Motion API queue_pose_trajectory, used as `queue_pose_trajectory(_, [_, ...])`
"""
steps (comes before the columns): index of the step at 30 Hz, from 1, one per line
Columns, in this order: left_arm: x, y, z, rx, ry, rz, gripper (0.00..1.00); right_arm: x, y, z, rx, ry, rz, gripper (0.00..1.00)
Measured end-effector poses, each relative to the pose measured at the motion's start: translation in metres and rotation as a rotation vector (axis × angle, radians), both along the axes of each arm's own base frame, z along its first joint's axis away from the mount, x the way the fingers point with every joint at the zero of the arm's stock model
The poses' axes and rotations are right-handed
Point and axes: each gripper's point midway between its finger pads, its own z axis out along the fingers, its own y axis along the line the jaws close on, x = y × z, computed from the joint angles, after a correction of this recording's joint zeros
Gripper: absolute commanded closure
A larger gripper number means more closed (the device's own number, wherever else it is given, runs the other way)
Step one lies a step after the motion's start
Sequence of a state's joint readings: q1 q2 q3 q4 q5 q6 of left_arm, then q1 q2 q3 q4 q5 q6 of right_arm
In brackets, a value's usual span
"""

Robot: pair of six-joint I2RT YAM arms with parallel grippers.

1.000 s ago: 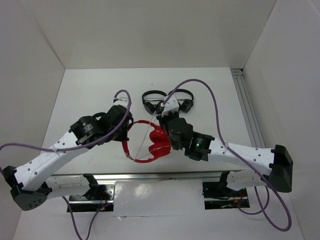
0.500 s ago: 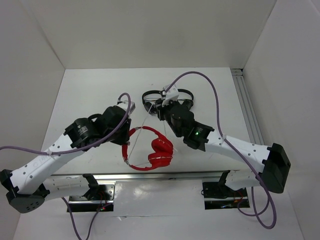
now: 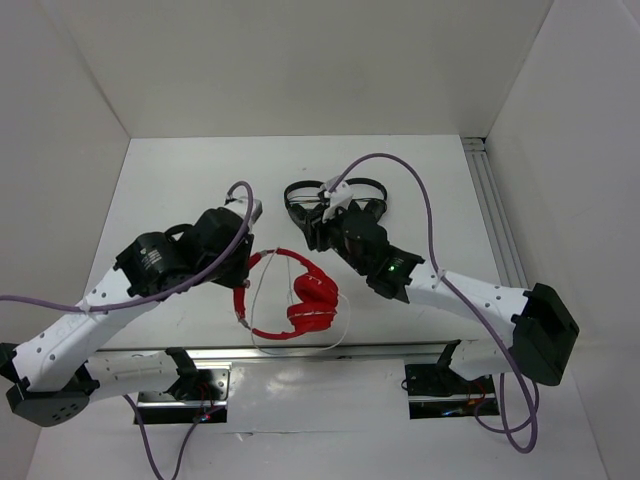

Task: Wrap the headphones

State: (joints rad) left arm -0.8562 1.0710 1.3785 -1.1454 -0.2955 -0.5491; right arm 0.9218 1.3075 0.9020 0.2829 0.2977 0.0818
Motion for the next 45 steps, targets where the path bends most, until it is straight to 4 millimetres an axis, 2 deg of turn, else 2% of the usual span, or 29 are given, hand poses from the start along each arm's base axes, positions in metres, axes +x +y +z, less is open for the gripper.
queue_pose_trajectory(1, [0.000, 0.002, 0.001, 0.010, 0.000, 0.005, 1.00, -0.002, 0.001, -0.005, 0.001, 0.007, 0.018, 0.37])
queue_pose_trajectory(5, [-0.001, 0.010, 0.003, 0.047, 0.007, 0.023, 1.00, -0.010, 0.004, -0.027, -0.015, 0.040, 0.123, 0.26])
queue_pose_trajectory(9, [-0.002, 0.016, 0.012, 0.066, 0.005, 0.036, 1.00, -0.008, -0.011, -0.046, 0.010, 0.091, 0.219, 0.22])
queue_pose_trajectory(13, [-0.001, 0.016, 0.028, 0.043, -0.020, 0.042, 1.00, -0.008, -0.017, -0.052, 0.075, 0.145, 0.338, 0.20])
queue_pose_trajectory(17, [0.000, 0.015, 0.038, 0.020, -0.036, 0.044, 1.00, -0.031, 0.010, -0.066, 0.126, 0.220, 0.532, 0.20])
queue_pose_trajectory(23, [0.002, 0.012, 0.037, 0.010, -0.025, 0.062, 1.00, -0.077, 0.049, -0.086, 0.183, 0.299, 0.732, 0.20])
queue_pose_trajectory(24, [0.002, 0.012, 0.037, 0.012, -0.023, 0.062, 1.00, -0.081, 0.052, -0.087, 0.189, 0.302, 0.744, 0.20])
queue_pose_trajectory(27, [0.001, 0.010, 0.037, 0.012, -0.014, 0.057, 1.00, -0.087, 0.061, -0.091, 0.217, 0.313, 0.780, 0.29])
queue_pose_trajectory(31, [0.004, 0.005, 0.043, -0.016, -0.020, 0.074, 1.00, -0.090, 0.070, -0.102, 0.252, 0.344, 0.800, 0.28])
queue_pose_trajectory(35, [0.006, 0.005, 0.048, -0.034, -0.030, 0.083, 1.00, -0.098, 0.063, -0.115, 0.277, 0.385, 0.795, 0.28])
queue_pose_trajectory(39, [0.007, 0.005, 0.049, -0.035, -0.031, 0.084, 1.00, -0.082, 0.050, -0.117, 0.295, 0.379, 0.683, 0.25])
queue_pose_trajectory(41, [0.008, 0.006, 0.049, -0.037, -0.033, 0.090, 1.00, -0.069, 0.034, -0.109, 0.322, 0.353, 0.589, 0.24])
queue_pose_trajectory(45, [0.008, 0.006, 0.049, -0.042, -0.031, 0.094, 1.00, -0.046, 0.009, -0.072, 0.391, 0.253, 0.488, 0.23])
